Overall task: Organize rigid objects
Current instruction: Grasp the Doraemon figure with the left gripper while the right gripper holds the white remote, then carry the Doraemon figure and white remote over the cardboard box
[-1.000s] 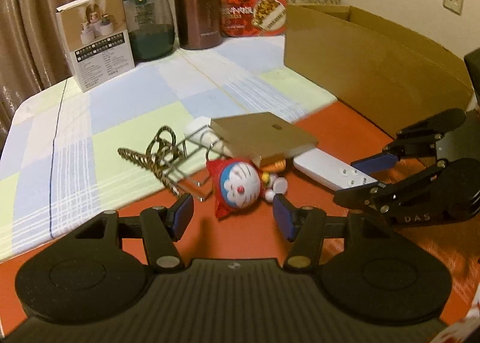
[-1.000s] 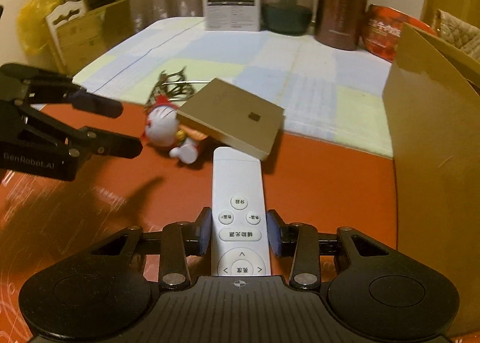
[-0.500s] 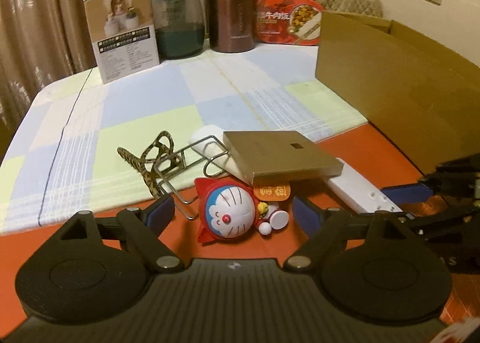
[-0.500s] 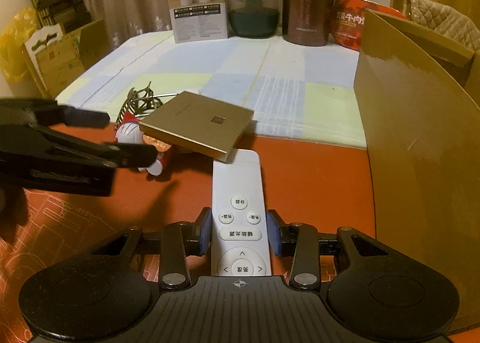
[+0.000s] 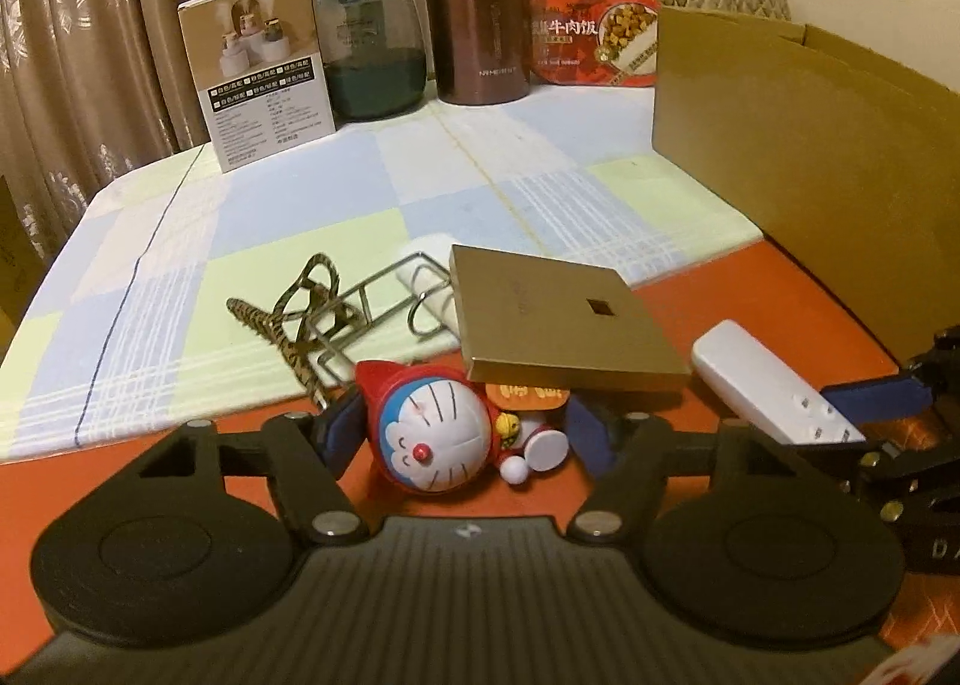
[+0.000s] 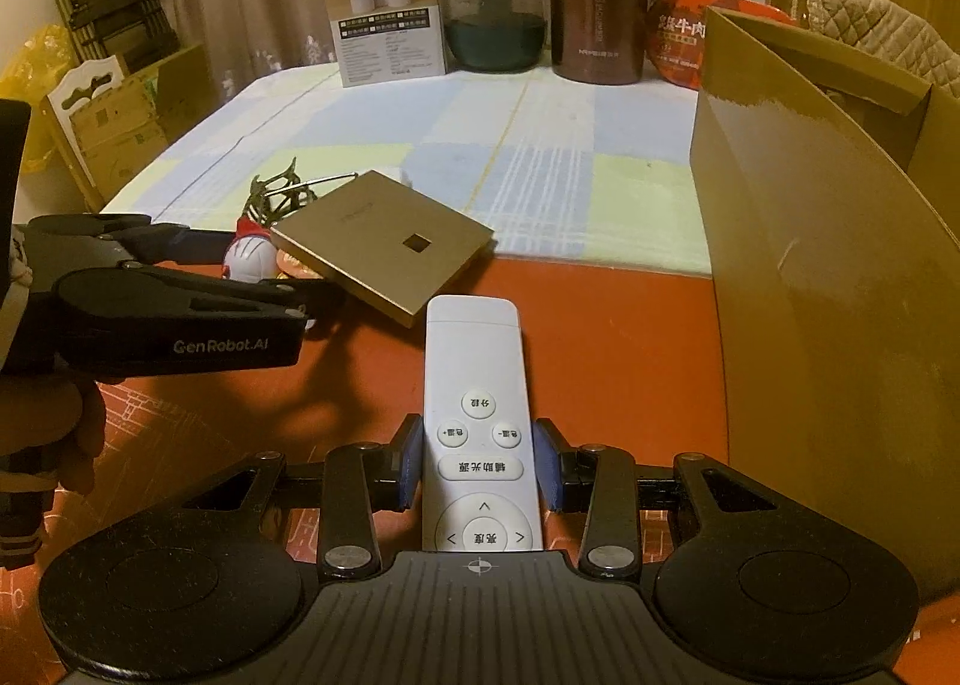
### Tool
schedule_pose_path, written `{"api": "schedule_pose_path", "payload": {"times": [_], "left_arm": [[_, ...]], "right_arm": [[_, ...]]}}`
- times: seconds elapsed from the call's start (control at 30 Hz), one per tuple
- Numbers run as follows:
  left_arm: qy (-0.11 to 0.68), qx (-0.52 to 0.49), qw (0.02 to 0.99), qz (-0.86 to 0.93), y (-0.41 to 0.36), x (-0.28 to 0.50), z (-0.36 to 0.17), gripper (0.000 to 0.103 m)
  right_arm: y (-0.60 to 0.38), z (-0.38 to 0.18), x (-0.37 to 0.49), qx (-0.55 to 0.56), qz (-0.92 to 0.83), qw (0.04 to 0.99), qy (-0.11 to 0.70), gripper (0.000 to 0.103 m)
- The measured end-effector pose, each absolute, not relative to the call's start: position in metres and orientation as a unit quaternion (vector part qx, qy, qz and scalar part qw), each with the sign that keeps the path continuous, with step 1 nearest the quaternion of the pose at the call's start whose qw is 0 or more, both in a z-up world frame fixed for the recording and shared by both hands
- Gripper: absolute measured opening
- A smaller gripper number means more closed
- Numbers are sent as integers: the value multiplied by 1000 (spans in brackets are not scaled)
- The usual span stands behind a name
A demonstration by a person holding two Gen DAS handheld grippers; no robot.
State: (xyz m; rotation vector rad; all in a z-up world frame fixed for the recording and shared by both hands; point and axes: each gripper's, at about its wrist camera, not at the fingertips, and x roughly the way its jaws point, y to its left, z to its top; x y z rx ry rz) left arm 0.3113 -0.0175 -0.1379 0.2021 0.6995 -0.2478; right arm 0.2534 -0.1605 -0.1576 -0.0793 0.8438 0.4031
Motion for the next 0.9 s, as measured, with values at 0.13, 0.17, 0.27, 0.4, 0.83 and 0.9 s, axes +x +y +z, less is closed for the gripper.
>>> {"api": "schedule_pose_path", "payload": {"times": [0.13,0.17,0.27,0.4,0.83,0.9], "left_arm": [[364,91,919,-118,-12,297,-132,66],[371,89,917,-119,-10,292,-131,66],[394,76,907,-125,-4,270,-125,66],[414,51,898,-141,3,241,-121,66],[374,62,922,-82,-8,182,-126,72],[363,62,927,-69,-11,180,-127,72]], "right_arm": [[-162,-155,244,-35,201,887,414,35],[-162,-155,240,-33,203,886,416,35],[-165,-153,227,-27,211,880,424,35],[-170,-151,203,-25,214,877,430,35],[-189,-148,159,-16,199,876,440,35],[-190,-148,157,-15,198,876,439,35]]}}
